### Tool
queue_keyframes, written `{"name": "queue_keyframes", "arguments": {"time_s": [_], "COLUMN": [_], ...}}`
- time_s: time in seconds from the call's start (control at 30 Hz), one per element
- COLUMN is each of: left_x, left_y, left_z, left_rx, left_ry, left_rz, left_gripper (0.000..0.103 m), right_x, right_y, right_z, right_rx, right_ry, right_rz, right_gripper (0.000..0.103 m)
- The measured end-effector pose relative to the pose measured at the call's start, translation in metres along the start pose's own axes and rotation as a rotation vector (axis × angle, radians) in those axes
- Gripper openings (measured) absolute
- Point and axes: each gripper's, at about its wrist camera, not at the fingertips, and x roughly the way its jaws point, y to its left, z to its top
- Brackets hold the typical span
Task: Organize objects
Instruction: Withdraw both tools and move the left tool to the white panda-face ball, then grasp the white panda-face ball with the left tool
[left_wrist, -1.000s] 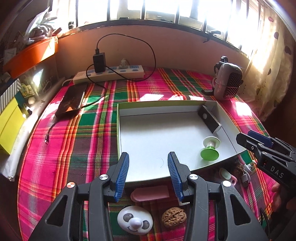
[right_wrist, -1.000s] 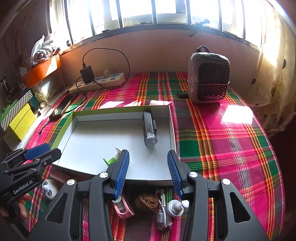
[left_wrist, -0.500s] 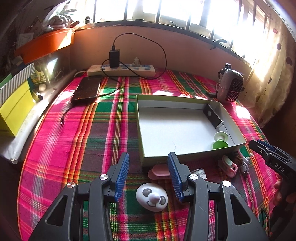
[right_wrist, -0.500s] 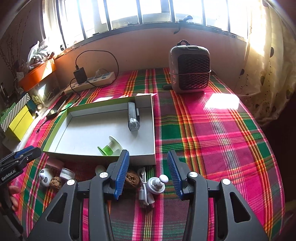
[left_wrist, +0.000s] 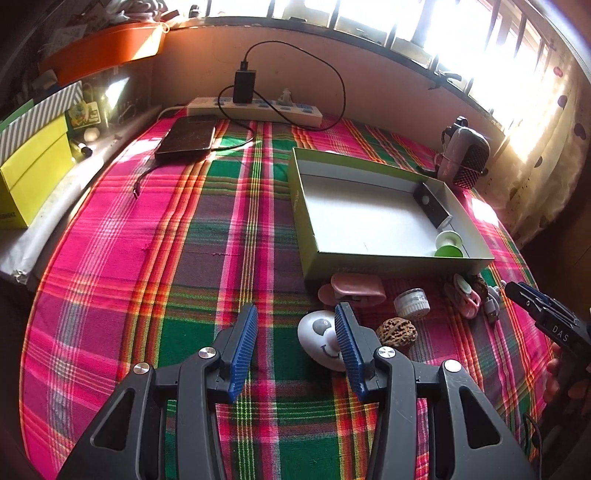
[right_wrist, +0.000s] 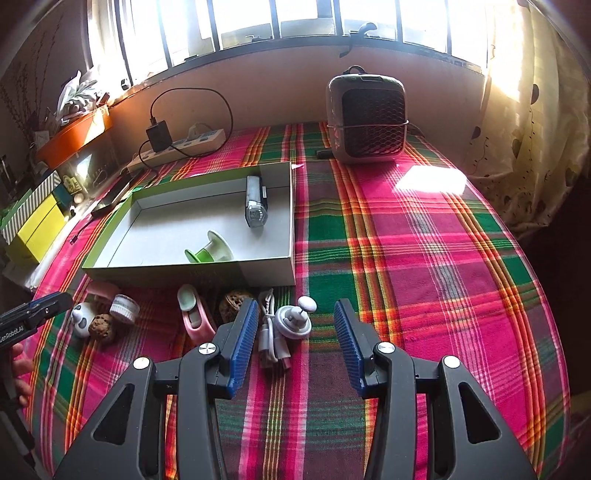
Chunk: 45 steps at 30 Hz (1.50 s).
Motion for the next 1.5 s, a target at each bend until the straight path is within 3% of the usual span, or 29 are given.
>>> {"name": "queue_keyframes", "arguments": {"time_s": [0.17, 0.23, 0.73, 1.3, 1.5], "left_x": [0.0, 0.0, 0.012, 0.015, 0.018], "left_y": [-0.004, -0.004, -0.01, -0.008, -0.009], "left_z": [-0.005, -0.007, -0.016, -0.01, -0.008], "left_rx": [0.007, 0.01, 0.007, 0.0, 0.015], "left_ry": [0.007, 0.01, 0.054, 0.042, 0.04], "left_rz": [-0.017, -0.021, -0.035, -0.014, 0.005], "left_gripper": [0.042, 0.042, 0.042, 0.042, 0.042], "right_x": [-0.003, -0.003, 0.011, 0.028, 0.026], "right_y": [-0.004, -0.004, -0.011, -0.01, -0.015], "right_z": [-0.008, -0.01, -0.01, 0.002, 0.001], "right_rx": [0.004, 0.003, 0.027, 0.014, 0.001], "right_ry": [0.009, 0.012, 0.043, 0.056, 0.054], "right_rz": [0.002, 0.008, -0.018, -0.014, -0.056], "right_gripper": [0.046, 0.053, 0.053, 0.053, 0.053]}}
